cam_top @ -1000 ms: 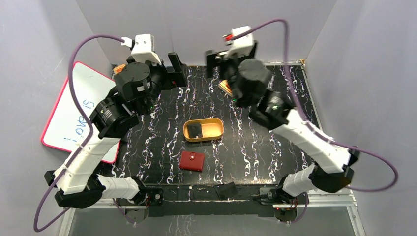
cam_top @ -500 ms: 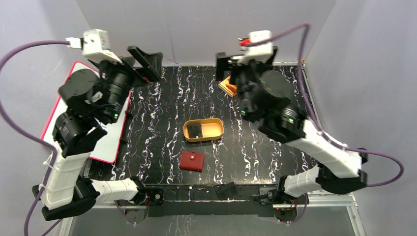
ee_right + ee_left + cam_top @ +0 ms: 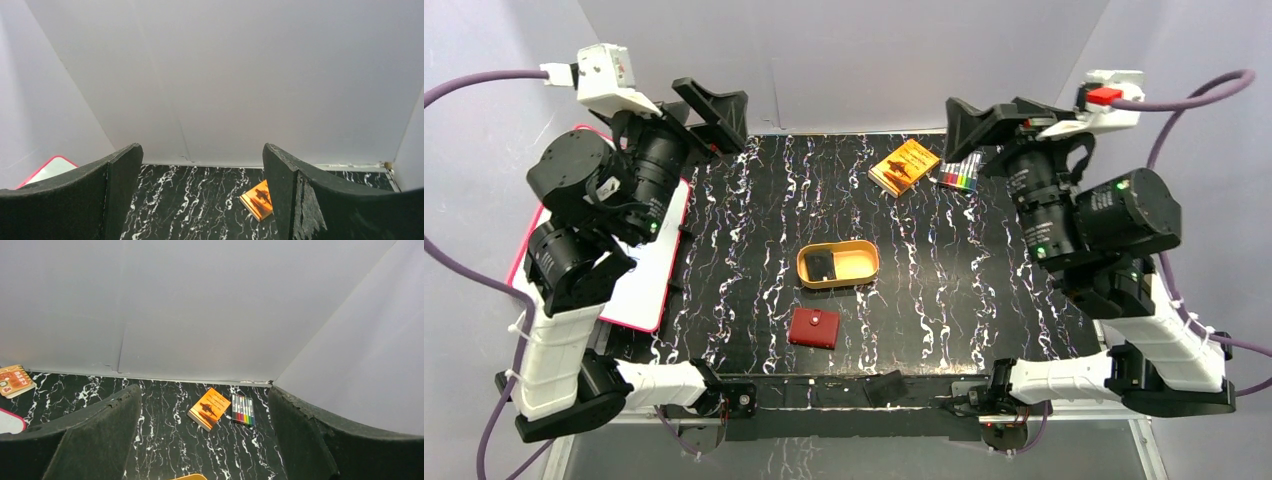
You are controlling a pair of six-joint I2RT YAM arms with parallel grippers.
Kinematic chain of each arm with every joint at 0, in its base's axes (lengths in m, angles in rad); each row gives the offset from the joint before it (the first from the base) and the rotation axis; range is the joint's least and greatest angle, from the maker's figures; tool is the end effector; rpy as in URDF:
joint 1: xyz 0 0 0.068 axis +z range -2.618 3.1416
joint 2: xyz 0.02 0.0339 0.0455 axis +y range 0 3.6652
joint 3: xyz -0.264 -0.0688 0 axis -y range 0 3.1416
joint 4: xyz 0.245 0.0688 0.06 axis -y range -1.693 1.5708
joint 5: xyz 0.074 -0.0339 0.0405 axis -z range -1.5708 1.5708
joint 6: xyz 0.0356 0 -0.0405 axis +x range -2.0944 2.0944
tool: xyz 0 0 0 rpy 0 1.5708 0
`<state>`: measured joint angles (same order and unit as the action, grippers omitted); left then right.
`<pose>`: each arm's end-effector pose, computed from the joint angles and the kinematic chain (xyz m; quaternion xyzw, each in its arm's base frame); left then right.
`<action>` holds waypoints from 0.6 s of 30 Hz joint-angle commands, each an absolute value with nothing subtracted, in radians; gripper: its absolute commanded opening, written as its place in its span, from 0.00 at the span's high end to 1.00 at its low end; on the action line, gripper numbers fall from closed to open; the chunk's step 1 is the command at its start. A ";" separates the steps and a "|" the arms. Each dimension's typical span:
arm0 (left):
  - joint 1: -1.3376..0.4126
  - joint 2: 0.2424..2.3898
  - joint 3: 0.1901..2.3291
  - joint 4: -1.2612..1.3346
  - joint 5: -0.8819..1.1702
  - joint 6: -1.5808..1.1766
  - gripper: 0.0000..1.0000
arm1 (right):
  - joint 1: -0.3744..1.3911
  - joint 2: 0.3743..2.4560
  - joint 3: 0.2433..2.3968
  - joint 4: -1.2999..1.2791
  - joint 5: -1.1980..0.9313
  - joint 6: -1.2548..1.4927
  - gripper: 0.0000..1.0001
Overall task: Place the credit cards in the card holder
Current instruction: Reset both arms
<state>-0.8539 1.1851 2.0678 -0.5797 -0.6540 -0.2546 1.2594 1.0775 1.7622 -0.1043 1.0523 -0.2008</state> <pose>0.1001 -0.0819 0.6160 -0.0817 0.6123 -0.2398 0.7489 0.0673 0.1080 0.5977 0.0552 0.6009 0.1782 0.7773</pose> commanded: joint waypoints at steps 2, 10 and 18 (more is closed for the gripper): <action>-0.855 1.221 2.111 -0.566 -0.646 -0.231 0.06 | 1.263 1.205 1.821 -0.032 0.943 -0.288 0.01; -0.854 1.197 2.031 -0.491 -0.664 -0.210 0.05 | 1.264 1.314 1.800 0.214 0.938 -0.453 0.01; -0.855 1.132 1.882 -0.450 -0.681 -0.223 0.06 | 1.256 1.332 1.723 0.330 1.038 -0.584 0.01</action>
<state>-0.8539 1.1774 1.9533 -0.5049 -0.6510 -0.2344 1.2598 1.3575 1.7321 0.1677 0.9672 -0.4850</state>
